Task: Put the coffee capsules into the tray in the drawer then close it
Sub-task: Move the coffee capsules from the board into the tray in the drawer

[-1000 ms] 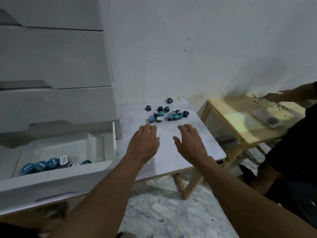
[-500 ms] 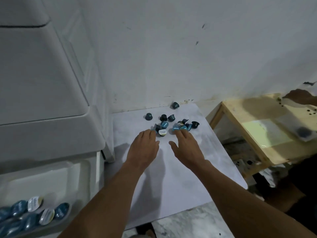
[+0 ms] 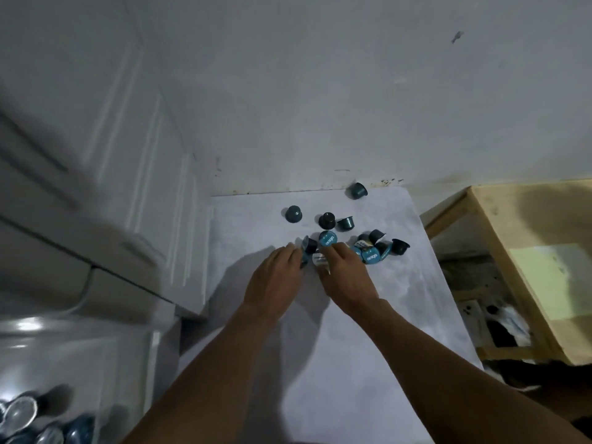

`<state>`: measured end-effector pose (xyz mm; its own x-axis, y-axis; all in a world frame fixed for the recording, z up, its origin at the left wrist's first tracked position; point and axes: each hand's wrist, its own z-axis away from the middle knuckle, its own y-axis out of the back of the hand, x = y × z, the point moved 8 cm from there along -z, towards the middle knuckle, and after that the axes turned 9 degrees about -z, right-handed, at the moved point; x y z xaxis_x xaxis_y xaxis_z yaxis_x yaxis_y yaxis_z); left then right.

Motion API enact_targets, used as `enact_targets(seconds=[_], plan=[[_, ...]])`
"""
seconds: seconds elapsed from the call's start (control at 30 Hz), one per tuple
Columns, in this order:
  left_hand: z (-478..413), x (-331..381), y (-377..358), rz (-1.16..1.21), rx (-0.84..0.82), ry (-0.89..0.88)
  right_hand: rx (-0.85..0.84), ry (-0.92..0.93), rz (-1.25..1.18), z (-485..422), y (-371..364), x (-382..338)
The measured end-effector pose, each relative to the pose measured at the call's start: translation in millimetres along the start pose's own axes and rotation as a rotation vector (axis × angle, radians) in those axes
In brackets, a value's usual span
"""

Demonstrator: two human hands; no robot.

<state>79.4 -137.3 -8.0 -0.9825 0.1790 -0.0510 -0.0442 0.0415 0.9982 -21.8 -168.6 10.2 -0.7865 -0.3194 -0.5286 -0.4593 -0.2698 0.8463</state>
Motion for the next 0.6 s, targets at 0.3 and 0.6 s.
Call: enact_targets(seconds=[0.3,0.6], plan=[[-18.7,-7.9,-5.0,0.19,0.022,0.115,-0.066,0.005,-0.025,-22.9,-8.0,18.1],[-23.8,-11.8,-11.4,0.315,-0.062,0.171,-0.07,0.03,0.01,-22.4,-11.2,14.6]])
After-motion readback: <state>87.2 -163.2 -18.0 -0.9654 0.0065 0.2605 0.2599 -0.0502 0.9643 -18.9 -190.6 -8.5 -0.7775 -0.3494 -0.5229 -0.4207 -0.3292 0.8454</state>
